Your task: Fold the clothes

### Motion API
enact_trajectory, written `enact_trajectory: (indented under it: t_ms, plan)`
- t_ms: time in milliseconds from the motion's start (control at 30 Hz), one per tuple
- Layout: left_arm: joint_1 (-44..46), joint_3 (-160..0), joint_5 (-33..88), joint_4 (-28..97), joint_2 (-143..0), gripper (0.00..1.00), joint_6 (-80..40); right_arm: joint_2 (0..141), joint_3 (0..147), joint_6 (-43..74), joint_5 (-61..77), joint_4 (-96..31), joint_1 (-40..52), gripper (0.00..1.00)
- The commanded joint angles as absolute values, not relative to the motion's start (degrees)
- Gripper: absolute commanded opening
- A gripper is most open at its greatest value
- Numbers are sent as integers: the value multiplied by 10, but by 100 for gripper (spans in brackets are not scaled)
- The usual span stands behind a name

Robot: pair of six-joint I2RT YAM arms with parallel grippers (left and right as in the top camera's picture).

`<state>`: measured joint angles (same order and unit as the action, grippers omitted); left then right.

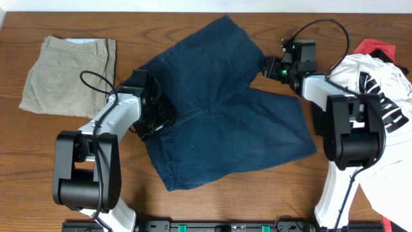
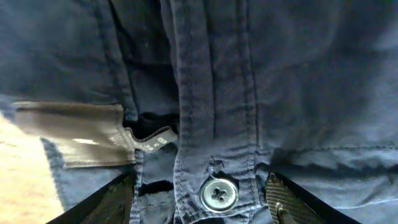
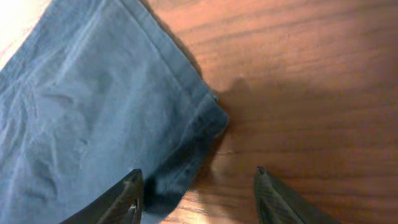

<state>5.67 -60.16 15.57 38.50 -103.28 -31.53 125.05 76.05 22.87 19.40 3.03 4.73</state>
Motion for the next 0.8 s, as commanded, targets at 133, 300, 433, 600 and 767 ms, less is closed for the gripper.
enact_trajectory:
  t_ms: [133,300,433,600,767]
  plan:
    - [55,-594,189,369,-1032,68,-320,1260,761,252,193,51,73,15]
    - [55,-594,195,367,-1032,46,-320,1260,761,263,178,41,66,1]
    - [55,-594,195,362,-1032,19,-316,1258,761,264,189,40,46,1]
    - [55,-605,245,326,-1032,6,-265,1240,761,261,195,8,15,1]
    - [55,-651,293,314,-1032,6,-197,1206,761,258,193,-41,-25,1]
